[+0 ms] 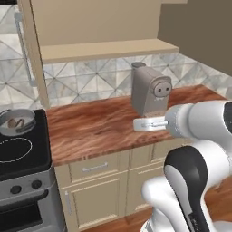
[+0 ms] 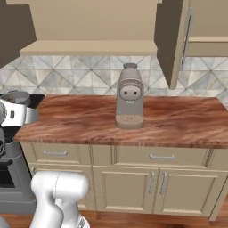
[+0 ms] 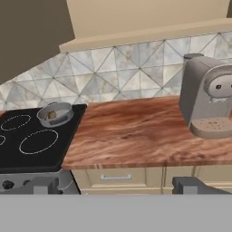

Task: Open the cabinet and move the ladle to the pot. Then close the cabinet.

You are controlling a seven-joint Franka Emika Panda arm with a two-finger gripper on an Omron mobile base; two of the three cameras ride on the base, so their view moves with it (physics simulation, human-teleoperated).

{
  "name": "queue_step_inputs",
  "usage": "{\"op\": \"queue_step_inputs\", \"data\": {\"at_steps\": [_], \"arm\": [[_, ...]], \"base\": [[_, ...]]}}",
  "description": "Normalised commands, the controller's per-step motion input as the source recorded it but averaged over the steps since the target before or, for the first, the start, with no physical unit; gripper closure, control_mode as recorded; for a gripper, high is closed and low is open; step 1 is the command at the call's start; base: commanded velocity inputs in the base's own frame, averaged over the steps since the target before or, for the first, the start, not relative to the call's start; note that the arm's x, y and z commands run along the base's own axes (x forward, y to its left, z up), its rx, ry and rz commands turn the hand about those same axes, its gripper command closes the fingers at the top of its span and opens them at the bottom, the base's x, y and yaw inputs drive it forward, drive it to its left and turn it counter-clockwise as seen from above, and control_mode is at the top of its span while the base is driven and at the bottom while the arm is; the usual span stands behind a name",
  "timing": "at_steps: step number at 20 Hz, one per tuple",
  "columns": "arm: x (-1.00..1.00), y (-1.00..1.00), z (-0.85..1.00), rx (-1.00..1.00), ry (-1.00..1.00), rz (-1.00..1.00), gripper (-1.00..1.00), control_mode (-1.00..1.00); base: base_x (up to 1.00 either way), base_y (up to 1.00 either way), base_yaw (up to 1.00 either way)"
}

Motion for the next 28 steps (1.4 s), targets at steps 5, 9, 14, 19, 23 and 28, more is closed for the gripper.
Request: {"op": "queue_step_inputs", "data": {"at_steps": [5,9,14,19,23,28], "arm": [[0.0,0.0,0.0,0.0,0.0,0.0,-1.0,1.0],[0.0,0.0,0.0,0.0,0.0,0.0,-1.0,1.0],[0.0,0.0,0.0,0.0,0.0,0.0,-1.0,1.0],[0.0,0.0,0.0,0.0,0.0,0.0,-1.0,1.0],[0.0,0.0,0.0,0.0,0.0,0.0,-1.0,1.0],[0.0,0.0,0.0,0.0,0.0,0.0,-1.0,1.0]], "base": [[0.4,-0.66,0.04],[0.52,0.04,0.0],[0.23,0.31,-0.01],[0.22,0.06,0.03],[0.26,-0.1,0.23],[0.21,-0.15,0.23]]}}
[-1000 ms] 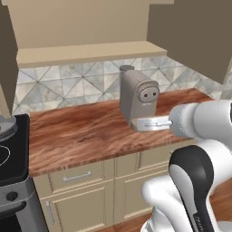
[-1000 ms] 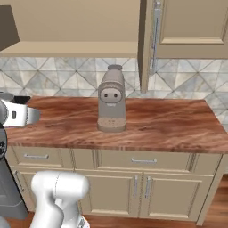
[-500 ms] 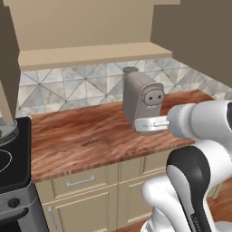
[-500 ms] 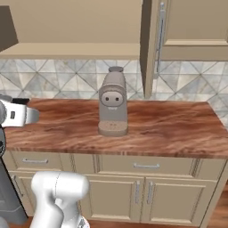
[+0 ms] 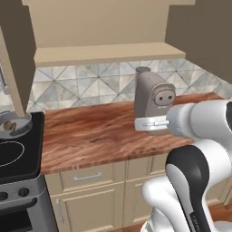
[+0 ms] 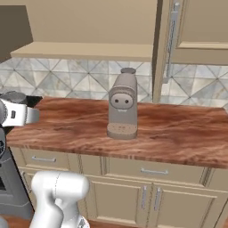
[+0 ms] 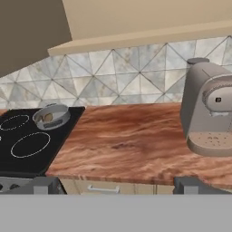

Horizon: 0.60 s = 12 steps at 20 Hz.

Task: Open the cabinet and move the ladle to the pot. Then close the cabinet.

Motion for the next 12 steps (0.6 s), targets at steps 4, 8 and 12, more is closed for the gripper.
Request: {"op": "queue_step_inputs", "data": {"at_steps": [4,8,12], "arm": [[0.0,0.0,0.0,0.0,0.0,0.0,-1.0,1.0],[0.0,0.0,0.0,0.0,0.0,0.0,-1.0,1.0],[0.0,0.0,0.0,0.0,0.0,0.0,-1.0,1.0]], "base": [[0.4,-0.24,0.07],[0.73,-0.03,0.0],[0.25,0.0,-0.01]]}}
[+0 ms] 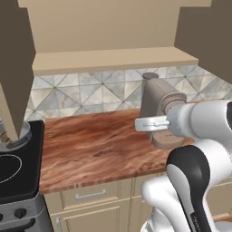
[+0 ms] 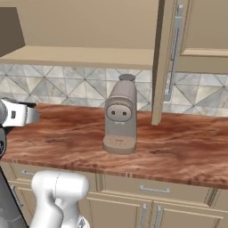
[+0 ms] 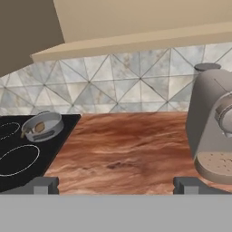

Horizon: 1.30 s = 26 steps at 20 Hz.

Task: Open the cabinet and move the ladle to the pot. Then close the cabinet.

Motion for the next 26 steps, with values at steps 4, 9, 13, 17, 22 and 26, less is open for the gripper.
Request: {"op": "queue_step_inputs", "data": {"at_steps": [4,9,13,17,22,26], "arm": [[0.0,0.0,0.0,0.0,0.0,0.0,-1.0,1.0],[0.0,0.0,0.0,0.0,0.0,0.0,-1.0,1.0],[0.0,0.0,0.0,0.0,0.0,0.0,-1.0,1.0],[0.0,0.0,0.0,0.0,0.0,0.0,-1.0,1.0],[0.0,0.0,0.0,0.0,0.0,0.0,-1.0,1.0],[0.0,0.0,0.0,0.0,0.0,0.0,-1.0,1.0]], "base": [[0.11,0.01,-0.13],[0.05,0.33,-0.12],[0.0,0.24,-0.03],[0.0,0.01,0.0],[0.13,0.17,0.0],[0.14,0.0,0.03]]}}
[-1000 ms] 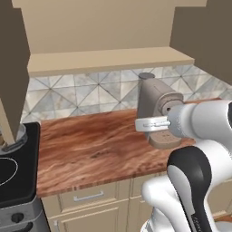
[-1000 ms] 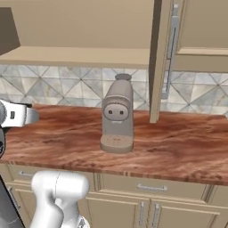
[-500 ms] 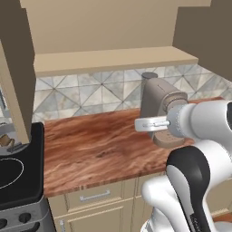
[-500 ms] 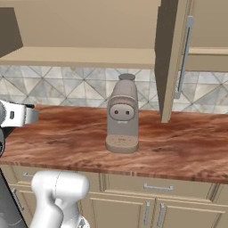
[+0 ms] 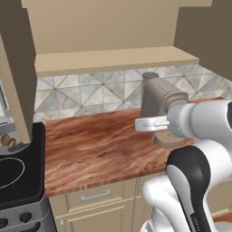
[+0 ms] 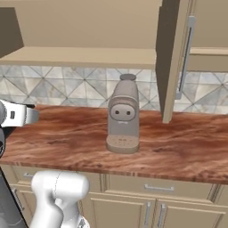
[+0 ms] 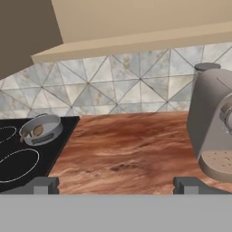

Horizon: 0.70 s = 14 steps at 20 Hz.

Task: Open the cabinet and move the ladle to the pot. Then close the cabinet.

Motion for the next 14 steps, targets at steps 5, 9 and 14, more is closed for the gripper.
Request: {"op": "queue_step_inputs", "data": {"at_steps": [5,9,14], "arm": [[0.0,0.0,0.0,0.0,0.0,0.0,-1.0,1.0],[0.0,0.0,0.0,0.0,0.0,0.0,-1.0,1.0],[0.0,0.0,0.0,0.0,0.0,0.0,-1.0,1.0]], "base": [[0.11,0.0,0.1],[0.14,0.0,0.11],[0.14,0.0,0.07]]}}
